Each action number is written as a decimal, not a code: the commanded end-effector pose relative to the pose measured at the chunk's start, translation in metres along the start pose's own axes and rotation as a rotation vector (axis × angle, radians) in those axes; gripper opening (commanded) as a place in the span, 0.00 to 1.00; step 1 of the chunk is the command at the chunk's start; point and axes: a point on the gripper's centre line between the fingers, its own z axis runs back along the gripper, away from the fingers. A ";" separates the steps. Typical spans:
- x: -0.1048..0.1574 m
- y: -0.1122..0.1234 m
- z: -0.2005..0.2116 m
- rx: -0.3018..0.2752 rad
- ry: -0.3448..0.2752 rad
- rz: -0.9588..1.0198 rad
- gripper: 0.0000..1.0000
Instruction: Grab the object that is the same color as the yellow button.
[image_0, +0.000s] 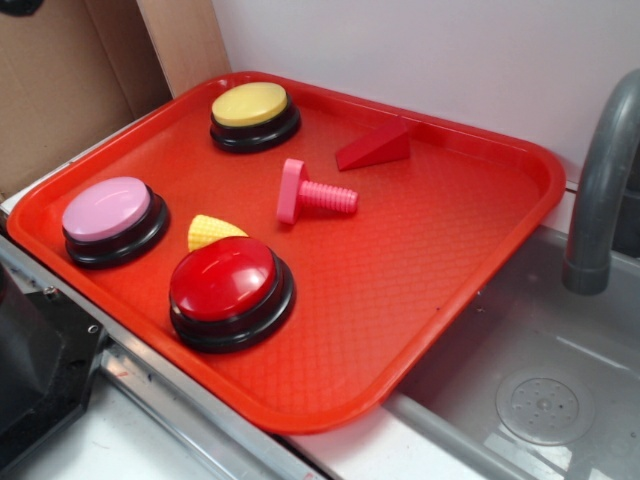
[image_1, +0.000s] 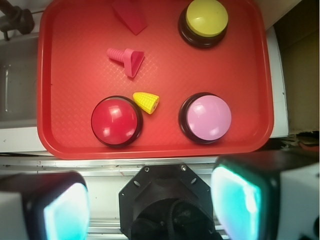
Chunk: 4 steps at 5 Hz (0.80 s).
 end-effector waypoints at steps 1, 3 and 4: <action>0.000 0.000 0.000 0.000 0.000 0.000 1.00; 0.021 0.009 -0.029 -0.067 -0.027 0.178 1.00; 0.033 0.010 -0.051 -0.047 -0.028 0.282 1.00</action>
